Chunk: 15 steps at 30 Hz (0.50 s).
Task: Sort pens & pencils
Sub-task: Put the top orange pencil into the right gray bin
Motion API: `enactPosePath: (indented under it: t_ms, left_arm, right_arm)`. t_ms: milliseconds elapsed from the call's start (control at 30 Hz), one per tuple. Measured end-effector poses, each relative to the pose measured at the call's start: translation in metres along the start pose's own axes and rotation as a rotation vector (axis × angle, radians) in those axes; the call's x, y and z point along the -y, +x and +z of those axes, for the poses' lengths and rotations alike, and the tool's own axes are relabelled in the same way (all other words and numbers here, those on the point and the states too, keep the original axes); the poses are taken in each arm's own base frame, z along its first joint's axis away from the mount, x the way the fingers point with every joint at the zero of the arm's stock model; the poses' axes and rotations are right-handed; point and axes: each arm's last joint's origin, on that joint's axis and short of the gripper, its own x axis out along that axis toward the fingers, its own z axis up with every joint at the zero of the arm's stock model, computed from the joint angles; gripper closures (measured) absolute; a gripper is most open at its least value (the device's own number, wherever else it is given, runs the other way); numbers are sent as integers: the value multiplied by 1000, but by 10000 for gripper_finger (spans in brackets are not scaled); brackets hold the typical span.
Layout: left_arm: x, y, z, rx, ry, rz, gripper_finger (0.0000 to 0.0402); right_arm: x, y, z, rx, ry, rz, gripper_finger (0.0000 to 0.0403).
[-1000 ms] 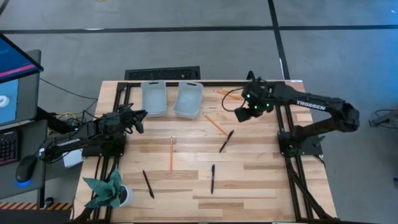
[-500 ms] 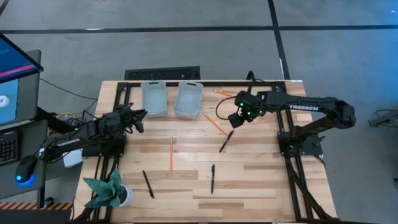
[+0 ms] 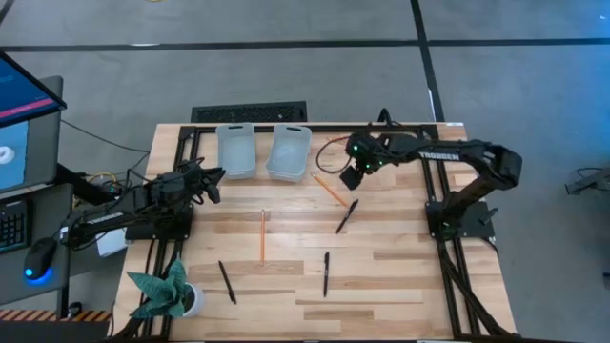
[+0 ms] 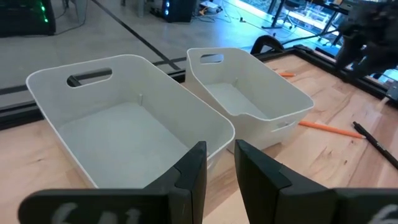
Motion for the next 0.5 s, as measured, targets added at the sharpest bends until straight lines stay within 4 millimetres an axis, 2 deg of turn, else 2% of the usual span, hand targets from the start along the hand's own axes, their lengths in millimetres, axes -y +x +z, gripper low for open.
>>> enactPosePath:
  t_ms: [167,400,500]
  left_arm:
    - [0,0,0,1,-1,0,329]
    - [0,0,0,2,-1,0,329]
    - [0,0,0,3,-2,1,329]
  right_arm:
    - [30,6,13,-65,19,-45,163]
    - [59,-2,41,-37,-84,-75,163]
    - [68,0,50,-41,-152,-85,163]
